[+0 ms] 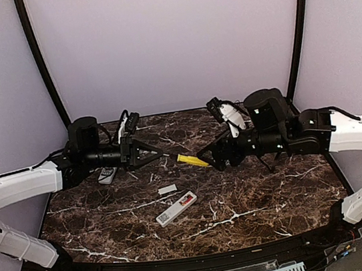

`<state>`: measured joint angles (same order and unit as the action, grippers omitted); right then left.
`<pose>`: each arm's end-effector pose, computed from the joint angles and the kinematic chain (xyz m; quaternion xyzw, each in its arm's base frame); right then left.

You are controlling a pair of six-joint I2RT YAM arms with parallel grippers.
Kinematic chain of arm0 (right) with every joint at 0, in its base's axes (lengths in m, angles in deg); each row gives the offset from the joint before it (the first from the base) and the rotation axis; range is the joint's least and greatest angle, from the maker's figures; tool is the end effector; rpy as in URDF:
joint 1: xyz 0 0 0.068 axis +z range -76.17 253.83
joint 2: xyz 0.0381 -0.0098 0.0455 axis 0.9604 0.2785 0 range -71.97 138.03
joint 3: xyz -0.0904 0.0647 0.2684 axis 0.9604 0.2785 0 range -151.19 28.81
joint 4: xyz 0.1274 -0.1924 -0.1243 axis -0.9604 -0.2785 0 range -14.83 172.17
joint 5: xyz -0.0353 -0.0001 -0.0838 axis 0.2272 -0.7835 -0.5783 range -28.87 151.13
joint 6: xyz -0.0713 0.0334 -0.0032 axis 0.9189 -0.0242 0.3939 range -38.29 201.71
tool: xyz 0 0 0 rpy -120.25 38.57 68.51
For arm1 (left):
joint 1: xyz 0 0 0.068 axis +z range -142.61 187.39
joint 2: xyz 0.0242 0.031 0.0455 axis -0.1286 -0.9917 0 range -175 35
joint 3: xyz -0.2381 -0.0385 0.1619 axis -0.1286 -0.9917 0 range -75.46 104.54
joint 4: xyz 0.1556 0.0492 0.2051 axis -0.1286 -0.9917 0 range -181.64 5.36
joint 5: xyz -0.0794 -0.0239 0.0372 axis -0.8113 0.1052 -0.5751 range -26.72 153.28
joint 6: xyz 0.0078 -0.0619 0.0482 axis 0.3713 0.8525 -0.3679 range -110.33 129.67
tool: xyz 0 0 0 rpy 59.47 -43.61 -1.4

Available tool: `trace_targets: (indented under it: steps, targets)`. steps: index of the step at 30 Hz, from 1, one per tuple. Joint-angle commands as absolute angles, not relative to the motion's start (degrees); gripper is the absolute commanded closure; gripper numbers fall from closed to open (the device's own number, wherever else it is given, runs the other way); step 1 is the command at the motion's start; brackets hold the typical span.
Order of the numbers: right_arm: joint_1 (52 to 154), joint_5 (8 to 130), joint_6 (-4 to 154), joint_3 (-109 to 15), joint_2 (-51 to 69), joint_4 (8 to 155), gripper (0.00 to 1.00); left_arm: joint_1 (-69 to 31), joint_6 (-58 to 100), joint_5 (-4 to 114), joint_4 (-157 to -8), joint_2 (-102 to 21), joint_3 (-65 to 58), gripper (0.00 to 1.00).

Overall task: Unload the batteries from the remote control
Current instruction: Pass from the right arm to the left, then pass from the left arm to the right

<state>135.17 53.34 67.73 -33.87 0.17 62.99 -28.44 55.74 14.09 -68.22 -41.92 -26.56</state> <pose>0.1565 0.2671 0.3334 -0.3129 0.7997 0.2647 0.4387 0.2270 -0.2271 0.3022 0.1991 0.7253 -0.6203 0.2228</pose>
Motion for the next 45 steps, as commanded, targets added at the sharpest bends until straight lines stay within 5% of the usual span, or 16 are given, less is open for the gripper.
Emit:
trace_targets:
  steps: [1, 10, 17, 24, 32, 37, 40, 43, 45]
  targets:
    - [130.99, 66.64, 49.27, -28.3, -1.24, 82.08, 0.12, -28.03, 62.38, 21.45, -48.35, -35.69, -32.5, 1.0]
    - [127.89, 80.01, 40.25, -26.46, 2.48, 97.49, 0.17, -28.31, 66.67, 24.13, -34.47, -33.63, -40.03, 1.0]
    - [127.7, 82.58, 39.66, -27.88, 4.6, 100.54, 0.3, -29.02, 66.53, 22.69, -32.71, -32.58, -41.44, 1.0]
    - [127.7, 84.14, 39.04, -28.66, 6.25, 102.15, 0.58, -29.54, 66.42, 22.67, -32.44, -32.28, -42.06, 1.0]
    - [127.7, 84.34, 39.71, -28.92, 6.18, 102.04, 0.74, -30.12, 66.57, 21.79, -32.59, -33.3, -41.76, 1.0]
    - [127.65, 83.65, 40.29, -28.76, 5.57, 101.45, 1.0, -30.52, 66.33, 20.66, -33.29, -34.39, -41.29, 0.99]
    - [127.69, 81.46, 41.16, -28.04, 4.25, 100.6, 1.0, -30.56, 63.07, 21.0, -38.81, -34.23, -40.4, 0.77]
    - [127.68, 76.02, 43.98, -27.99, 1.85, 96.21, 1.0, -30.58, 53.73, 24.29, -54.85, -31.43, -39.01, 0.45]
    - [127.7, 71.69, 46.6, -28.78, 0.33, 91.33, 1.0, -30.83, 47.11, 28.74, -66.62, -29.49, -38.06, 0.37]
